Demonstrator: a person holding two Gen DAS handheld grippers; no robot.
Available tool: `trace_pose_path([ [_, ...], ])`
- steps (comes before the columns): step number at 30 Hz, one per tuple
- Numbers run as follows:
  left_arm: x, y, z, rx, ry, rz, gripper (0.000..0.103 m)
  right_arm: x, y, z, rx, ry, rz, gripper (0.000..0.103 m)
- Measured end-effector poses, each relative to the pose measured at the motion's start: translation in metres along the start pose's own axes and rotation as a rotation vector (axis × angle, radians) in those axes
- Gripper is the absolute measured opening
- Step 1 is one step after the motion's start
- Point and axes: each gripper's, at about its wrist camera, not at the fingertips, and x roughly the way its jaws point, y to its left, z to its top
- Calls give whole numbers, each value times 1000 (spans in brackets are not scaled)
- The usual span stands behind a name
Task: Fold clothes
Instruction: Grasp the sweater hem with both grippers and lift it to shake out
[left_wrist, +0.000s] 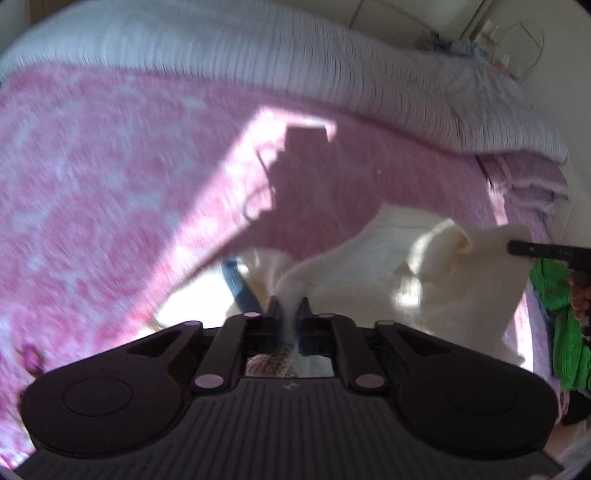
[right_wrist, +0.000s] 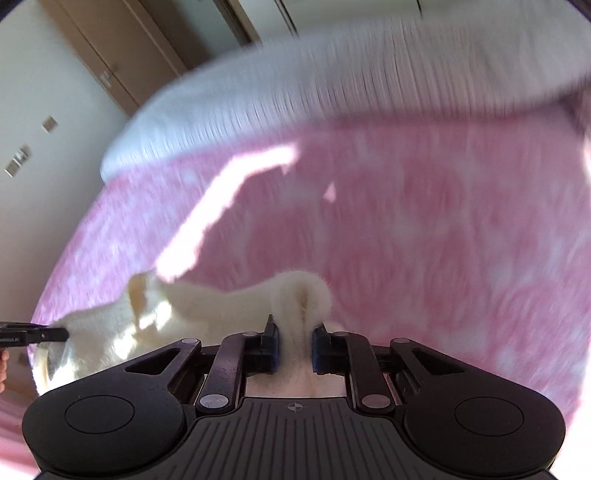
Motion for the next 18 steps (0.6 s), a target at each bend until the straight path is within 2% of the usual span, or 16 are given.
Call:
trace_pose_path([
  [3, -40, -4, 33, 49, -131, 37, 2, -38, 31, 18, -86, -128, -23, 14],
  [7, -88, -6, 70, 102, -278, 35, 2, -89, 74, 34, -152, -286, -45, 14],
  [13, -173, -7, 117, 159, -519, -32, 2, -167, 144, 51, -247, -538, -97, 14],
  [18, -236, -5, 135, 227, -668, -92, 2, -227, 200, 58, -315, -736, -147, 14],
])
